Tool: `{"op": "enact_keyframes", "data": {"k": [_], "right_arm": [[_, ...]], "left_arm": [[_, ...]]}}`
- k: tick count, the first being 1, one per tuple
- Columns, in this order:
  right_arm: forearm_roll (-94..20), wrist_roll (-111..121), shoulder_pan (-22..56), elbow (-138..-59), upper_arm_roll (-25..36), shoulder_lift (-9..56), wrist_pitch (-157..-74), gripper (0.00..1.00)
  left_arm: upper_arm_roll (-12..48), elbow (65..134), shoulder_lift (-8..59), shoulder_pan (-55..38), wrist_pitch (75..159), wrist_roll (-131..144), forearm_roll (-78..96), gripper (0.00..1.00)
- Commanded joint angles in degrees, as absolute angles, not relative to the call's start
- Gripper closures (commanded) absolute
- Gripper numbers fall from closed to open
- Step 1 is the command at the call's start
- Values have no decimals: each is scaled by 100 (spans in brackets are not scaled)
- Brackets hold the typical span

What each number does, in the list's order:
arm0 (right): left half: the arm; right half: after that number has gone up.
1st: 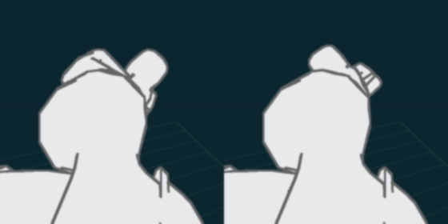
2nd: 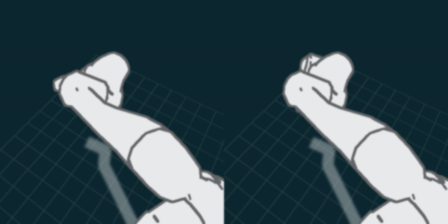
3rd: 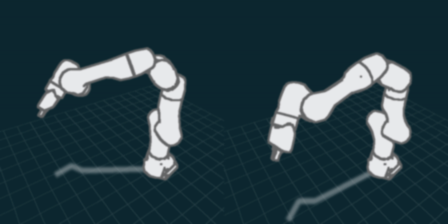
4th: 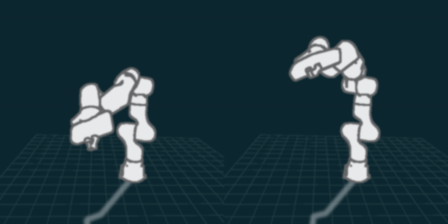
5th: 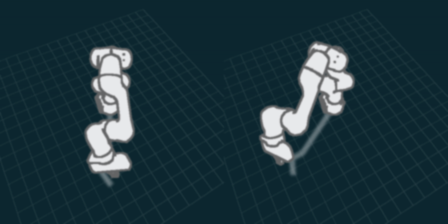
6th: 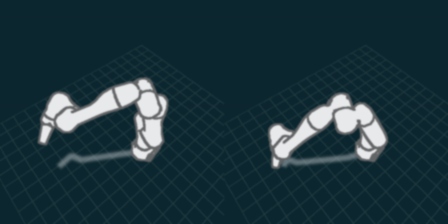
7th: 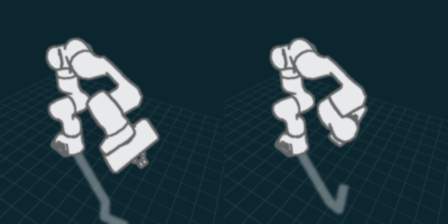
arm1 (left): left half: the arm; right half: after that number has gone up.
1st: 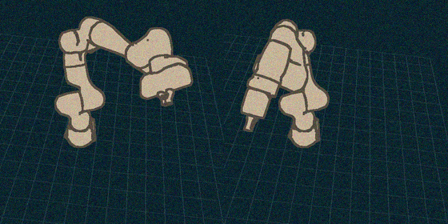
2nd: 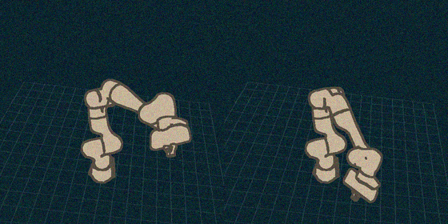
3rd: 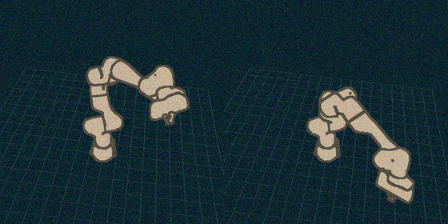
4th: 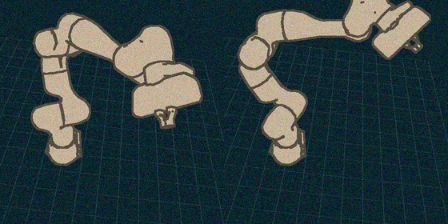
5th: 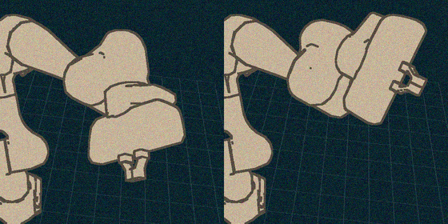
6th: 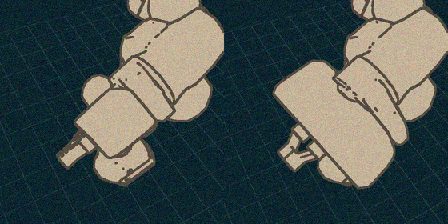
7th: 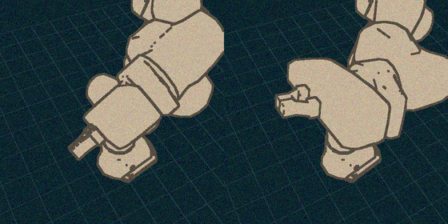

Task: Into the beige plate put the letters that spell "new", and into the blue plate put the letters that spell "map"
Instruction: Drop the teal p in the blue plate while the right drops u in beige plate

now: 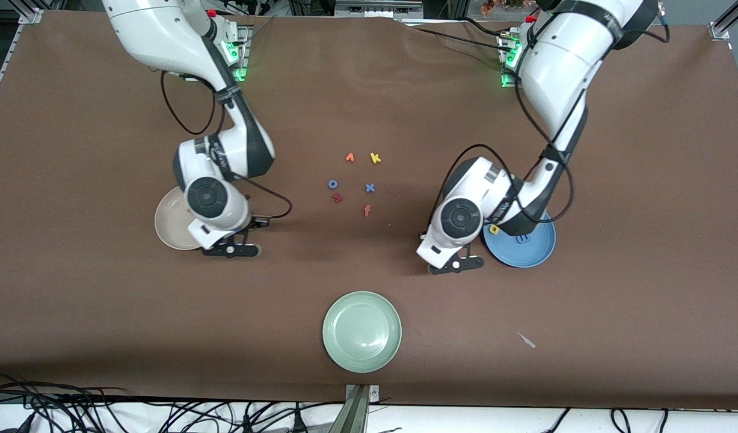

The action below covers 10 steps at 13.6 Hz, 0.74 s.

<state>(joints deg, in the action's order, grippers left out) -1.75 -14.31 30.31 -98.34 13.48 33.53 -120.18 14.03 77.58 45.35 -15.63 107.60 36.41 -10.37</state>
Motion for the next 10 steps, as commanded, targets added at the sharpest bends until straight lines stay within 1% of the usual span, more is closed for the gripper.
{"op": "enact_keyframes", "data": {"k": [1, 3, 5, 6, 7, 8, 9, 10], "right_arm": [[-237, -706, 3050, -9861, 1730, 3305, -11612, 83], [-246, -554, 2936, -9905, 1880, 3305, -11410, 81], [-264, -273, 2743, -9940, 1907, 3313, -11198, 80], [-264, -238, 2629, -9967, 1899, 3340, -11128, 70], [-264, -237, 2611, -9967, 1898, 3357, -11057, 37], [-272, -237, 2584, -9941, 1898, 3357, -11039, 0], [-316, -237, 2601, -9923, 1890, 3357, -10969, 0], [-334, -272, 2636, -9871, 1872, 3331, -10873, 0]], "left_arm": [[1511, 7945, 4132, -865, 10179, 2553, -1108, 95], [1608, 8400, 3842, -485, 10116, 1867, -1116, 94], [1669, 8848, 3727, -64, 10203, 1207, -1108, 93], [1792, 9120, 3622, 52, 10387, 1178, -1107, 92], [1828, 9410, 3525, 122, 10632, 1178, -1107, 90], [1854, 9718, 3420, 132, 10931, 1178, -1107, 86], [1846, 9964, 3341, 141, 11203, 1186, -1107, 72], [1846, 10054, 3314, 149, 11310, 1187, -1107, 41]]}}
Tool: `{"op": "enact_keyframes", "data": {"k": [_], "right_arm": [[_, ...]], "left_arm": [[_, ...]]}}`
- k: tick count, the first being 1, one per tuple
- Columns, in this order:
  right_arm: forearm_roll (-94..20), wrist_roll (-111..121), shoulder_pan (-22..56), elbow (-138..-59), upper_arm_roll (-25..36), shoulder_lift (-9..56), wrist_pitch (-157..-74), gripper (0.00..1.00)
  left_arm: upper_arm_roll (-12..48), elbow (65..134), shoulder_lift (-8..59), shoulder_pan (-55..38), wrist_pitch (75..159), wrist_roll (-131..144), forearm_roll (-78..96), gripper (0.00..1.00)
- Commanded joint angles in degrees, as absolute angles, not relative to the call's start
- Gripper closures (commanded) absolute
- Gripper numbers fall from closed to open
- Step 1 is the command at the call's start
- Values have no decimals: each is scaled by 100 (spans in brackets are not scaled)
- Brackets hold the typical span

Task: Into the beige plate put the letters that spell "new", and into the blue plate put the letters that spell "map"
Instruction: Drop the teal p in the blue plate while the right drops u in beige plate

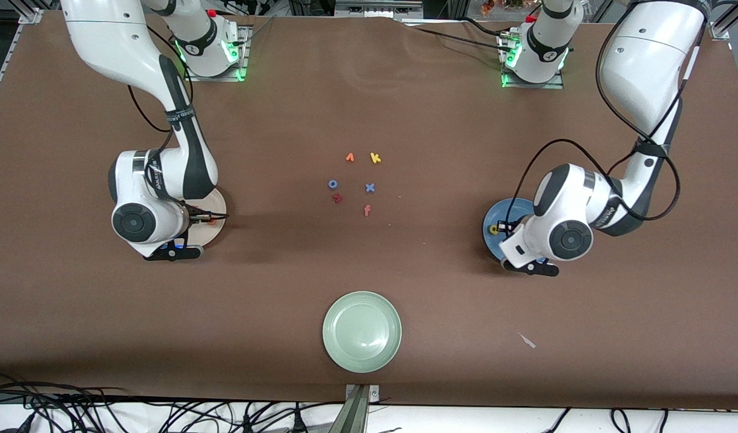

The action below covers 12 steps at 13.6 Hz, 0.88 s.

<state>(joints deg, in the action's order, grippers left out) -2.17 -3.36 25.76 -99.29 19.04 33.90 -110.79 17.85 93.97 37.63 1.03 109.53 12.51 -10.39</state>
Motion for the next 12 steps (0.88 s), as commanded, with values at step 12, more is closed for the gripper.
{"op": "enact_keyframes", "data": {"k": [12], "right_arm": [[-563, -343, 3172, -8033, 1854, 3121, -8456, 0]], "left_arm": [[2021, 8914, 2014, 167, 9724, 898, -1090, 0]]}}
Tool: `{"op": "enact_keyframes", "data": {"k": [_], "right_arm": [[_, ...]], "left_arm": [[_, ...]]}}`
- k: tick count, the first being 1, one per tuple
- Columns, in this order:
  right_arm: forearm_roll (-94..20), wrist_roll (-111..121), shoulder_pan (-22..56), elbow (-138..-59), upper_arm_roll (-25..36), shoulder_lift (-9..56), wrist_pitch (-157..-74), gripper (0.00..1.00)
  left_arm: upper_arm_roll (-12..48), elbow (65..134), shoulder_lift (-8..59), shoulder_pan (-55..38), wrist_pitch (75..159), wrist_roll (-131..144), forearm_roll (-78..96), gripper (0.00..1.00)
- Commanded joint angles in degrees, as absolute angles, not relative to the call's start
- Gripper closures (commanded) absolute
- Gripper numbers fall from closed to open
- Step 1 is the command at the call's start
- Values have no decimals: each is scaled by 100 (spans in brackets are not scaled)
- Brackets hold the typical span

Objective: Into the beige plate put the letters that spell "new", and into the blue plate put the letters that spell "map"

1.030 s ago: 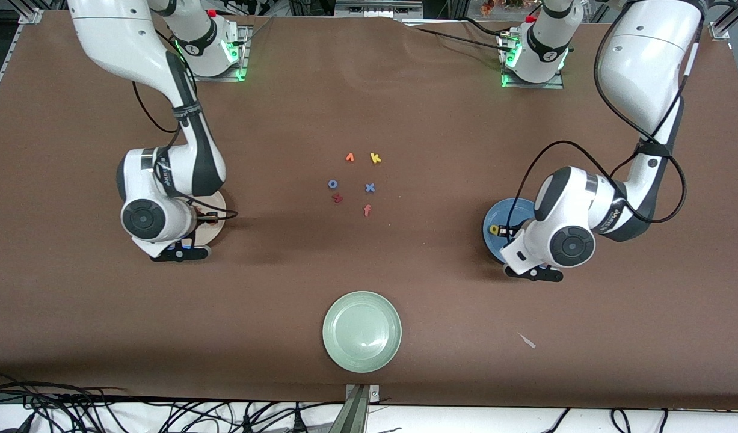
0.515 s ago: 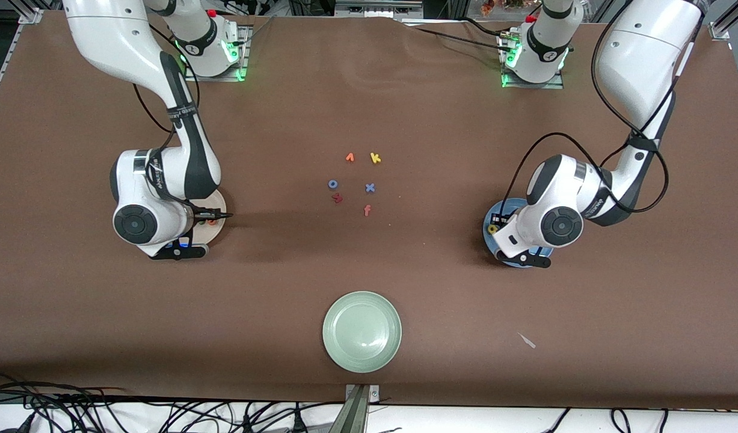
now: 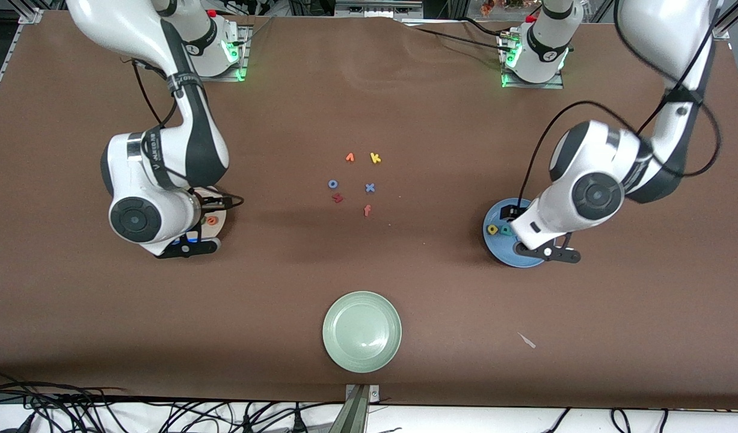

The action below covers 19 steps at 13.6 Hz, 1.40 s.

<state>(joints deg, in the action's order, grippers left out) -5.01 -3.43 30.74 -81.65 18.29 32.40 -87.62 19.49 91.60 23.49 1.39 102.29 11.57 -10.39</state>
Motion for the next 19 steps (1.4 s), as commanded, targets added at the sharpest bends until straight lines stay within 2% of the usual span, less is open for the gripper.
{"op": "enact_keyframes", "data": {"k": [1, 3, 6, 7, 9, 12, 16, 18, 19], "right_arm": [[-571, -351, 3182, -8033, 1846, 3024, -8455, 0], [-580, -343, 3190, -8033, 1837, 2840, -8420, 0], [-502, -280, 3182, -8051, 1829, 2454, -8358, 0], [-518, -255, 3034, -8094, 1680, 2200, -8341, 0], [-458, -264, 2394, -8331, 1075, 1725, -8341, 0], [-36, -264, 1752, -8499, 591, 1337, -8279, 0], [9, -316, 1136, -9015, 299, 705, -8454, 0], [9, -334, 819, -9508, -8, 239, -8797, 0], [0, -334, 669, -9545, -139, 211, -8824, 0]], "left_arm": [[2021, 8729, 1873, 184, 9451, 783, -994, 0], [1638, 8508, 1444, 115, 9325, 424, -451, 0], [382, 8779, 600, -385, 9299, -60, 280, 0], [178, 8859, 371, -448, 9299, -70, 273, 0], [132, 9156, -33, -422, 9308, -70, 229, 0], [193, 9991, -615, -387, 9325, -70, -8, 0], [334, 9923, -624, -167, 9325, -79, -9, 0], [343, 9888, -598, -158, 9299, -79, -9, 0], [343, 9870, -580, -158, 9281, -79, -9, 0]]}}
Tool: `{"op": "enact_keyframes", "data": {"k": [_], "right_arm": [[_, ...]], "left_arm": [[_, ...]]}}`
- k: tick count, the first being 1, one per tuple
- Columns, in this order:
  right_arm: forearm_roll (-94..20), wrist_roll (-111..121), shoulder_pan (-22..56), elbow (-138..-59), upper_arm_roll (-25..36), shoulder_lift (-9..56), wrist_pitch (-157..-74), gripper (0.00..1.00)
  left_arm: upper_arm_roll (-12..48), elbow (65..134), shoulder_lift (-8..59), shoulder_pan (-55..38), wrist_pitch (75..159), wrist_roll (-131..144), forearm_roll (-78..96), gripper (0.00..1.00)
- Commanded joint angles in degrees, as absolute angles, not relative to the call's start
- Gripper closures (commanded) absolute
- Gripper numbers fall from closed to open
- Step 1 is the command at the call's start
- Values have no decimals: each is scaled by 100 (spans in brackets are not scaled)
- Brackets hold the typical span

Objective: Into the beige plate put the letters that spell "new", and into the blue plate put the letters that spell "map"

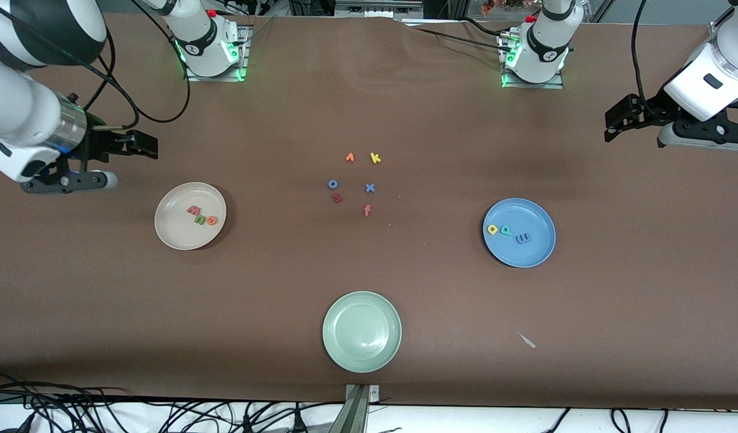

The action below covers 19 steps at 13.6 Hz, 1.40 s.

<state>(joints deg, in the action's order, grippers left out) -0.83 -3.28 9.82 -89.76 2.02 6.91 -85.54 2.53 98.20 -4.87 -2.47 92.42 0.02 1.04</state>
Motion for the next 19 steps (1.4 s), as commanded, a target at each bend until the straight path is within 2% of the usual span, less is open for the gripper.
{"op": "enact_keyframes", "data": {"k": [1, 4, 19], "right_arm": [[9, -325, 555, -9536, -219, 202, -8824, 0], [35, -552, 387, -9501, -457, 141, -8790, 0], [-9, -510, -70, -9501, -475, 193, -9009, 0]], "left_arm": [[343, 9809, -545, -158, 9273, -79, -9, 0], [343, 9668, -440, -193, 9264, -70, -9, 0], [360, 9589, -369, -237, 9264, -70, -9, 0]]}}
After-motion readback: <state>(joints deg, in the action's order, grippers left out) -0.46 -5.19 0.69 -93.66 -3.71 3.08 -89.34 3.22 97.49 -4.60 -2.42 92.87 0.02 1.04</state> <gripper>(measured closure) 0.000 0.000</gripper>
